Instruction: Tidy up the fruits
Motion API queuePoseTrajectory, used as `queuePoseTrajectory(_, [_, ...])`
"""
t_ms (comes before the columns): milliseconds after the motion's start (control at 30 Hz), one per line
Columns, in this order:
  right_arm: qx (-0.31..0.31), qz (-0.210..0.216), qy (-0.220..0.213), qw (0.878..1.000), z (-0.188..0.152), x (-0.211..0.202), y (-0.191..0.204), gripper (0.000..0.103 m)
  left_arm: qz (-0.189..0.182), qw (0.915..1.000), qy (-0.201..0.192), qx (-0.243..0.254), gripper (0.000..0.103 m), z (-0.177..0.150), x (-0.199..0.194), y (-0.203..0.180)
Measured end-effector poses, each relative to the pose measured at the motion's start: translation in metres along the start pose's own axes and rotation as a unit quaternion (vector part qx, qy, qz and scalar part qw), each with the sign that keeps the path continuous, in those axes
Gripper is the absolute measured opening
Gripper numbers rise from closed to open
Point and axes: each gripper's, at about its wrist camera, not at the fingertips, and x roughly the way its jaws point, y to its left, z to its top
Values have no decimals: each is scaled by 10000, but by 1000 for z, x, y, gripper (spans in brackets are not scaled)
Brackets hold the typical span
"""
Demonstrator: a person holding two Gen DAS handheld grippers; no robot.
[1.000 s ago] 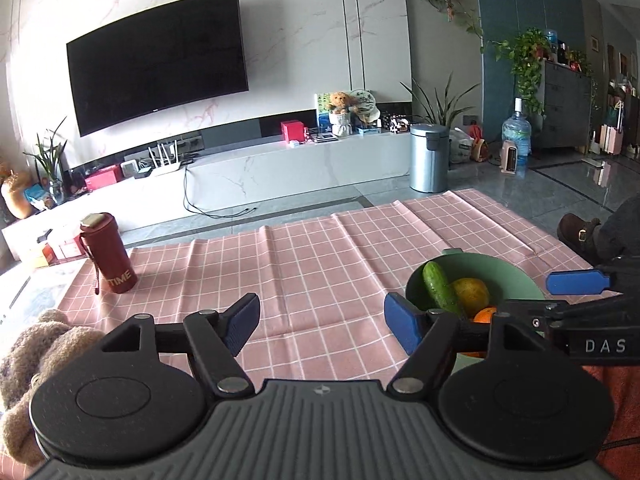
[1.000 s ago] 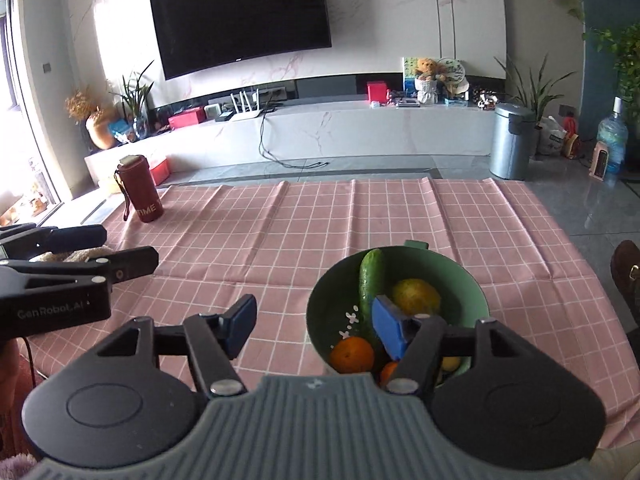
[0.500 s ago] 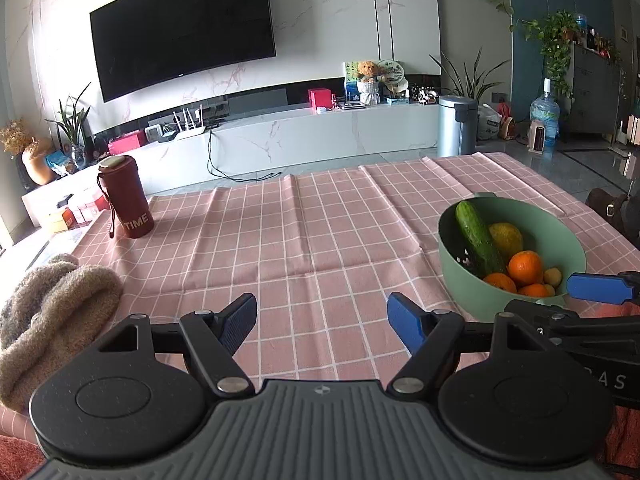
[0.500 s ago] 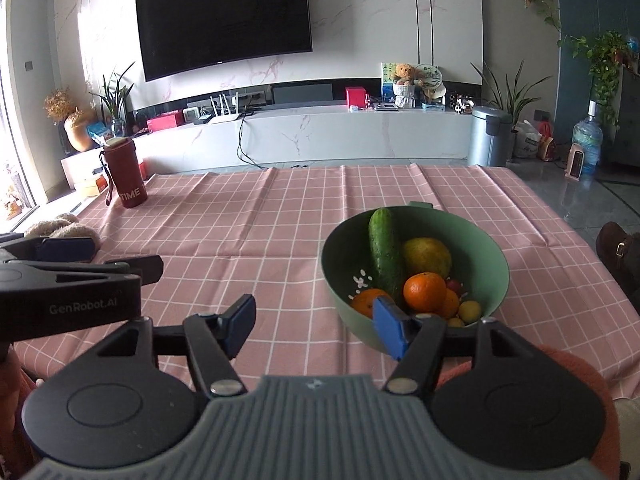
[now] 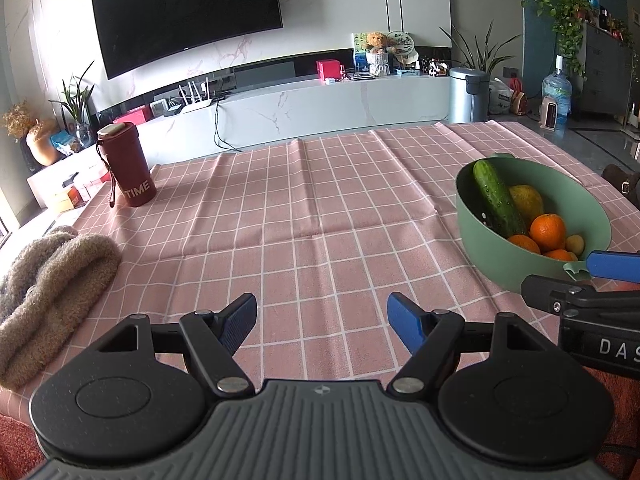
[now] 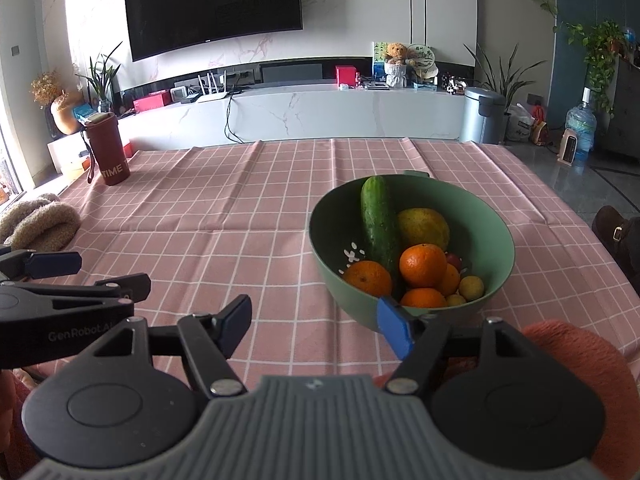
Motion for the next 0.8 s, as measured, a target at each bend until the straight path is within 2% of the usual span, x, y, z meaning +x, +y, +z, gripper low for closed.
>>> queuePoseTrajectory(800, [31,30,-13,10000,0,-2,-1,67,31,9999,55,-124,88,1,-2,7])
